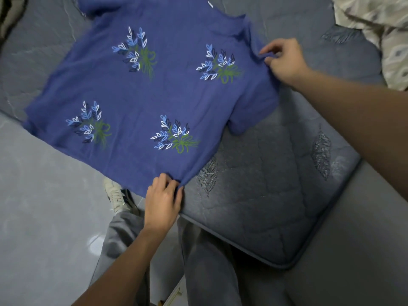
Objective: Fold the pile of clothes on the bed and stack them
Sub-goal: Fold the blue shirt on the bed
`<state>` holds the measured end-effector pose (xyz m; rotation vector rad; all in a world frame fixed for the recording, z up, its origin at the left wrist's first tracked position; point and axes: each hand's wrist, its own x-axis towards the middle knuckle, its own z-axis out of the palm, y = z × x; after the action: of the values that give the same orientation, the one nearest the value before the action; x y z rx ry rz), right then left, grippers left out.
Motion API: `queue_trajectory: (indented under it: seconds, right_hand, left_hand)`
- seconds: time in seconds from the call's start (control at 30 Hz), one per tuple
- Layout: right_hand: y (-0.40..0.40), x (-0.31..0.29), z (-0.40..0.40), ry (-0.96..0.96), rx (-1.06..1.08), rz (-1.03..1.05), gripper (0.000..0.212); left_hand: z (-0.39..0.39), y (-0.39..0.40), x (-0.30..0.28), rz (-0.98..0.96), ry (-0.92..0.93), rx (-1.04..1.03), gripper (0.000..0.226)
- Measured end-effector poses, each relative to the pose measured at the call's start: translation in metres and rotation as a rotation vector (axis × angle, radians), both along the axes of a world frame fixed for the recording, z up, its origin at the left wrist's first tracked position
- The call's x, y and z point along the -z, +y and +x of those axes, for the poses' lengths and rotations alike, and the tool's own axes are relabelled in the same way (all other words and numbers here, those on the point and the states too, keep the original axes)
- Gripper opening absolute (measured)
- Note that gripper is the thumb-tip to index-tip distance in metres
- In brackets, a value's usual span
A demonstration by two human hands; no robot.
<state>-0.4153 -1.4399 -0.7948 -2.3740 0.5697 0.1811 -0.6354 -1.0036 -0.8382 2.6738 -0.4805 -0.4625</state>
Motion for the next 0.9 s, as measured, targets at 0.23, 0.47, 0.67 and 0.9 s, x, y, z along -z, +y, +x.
queue_trajectory:
  seconds: [0.23,0.47,0.67,0.9]
  right_hand:
    - [0.023,-0.016,0.009,0.001,-0.03,0.126,0.032]
    - [0.053,-0.025,0.04,0.042,-0.121,0.187,0.024]
    - [0.087,-0.032,0.066,0.147,-0.113,0.216,0.028]
    - [0.122,-0.025,0.103,0.269,-0.153,0.291,0.046]
  left_hand:
    - [0.022,0.028,-0.005,-0.233,0.156,-0.169,0.019]
    - [0.073,0.055,-0.011,-0.321,0.115,-0.383,0.009]
    - [0.116,0.081,-0.008,-0.326,0.121,-0.418,0.01]
    - [0.158,0.11,-0.008,-0.335,0.141,-0.43,0.016]
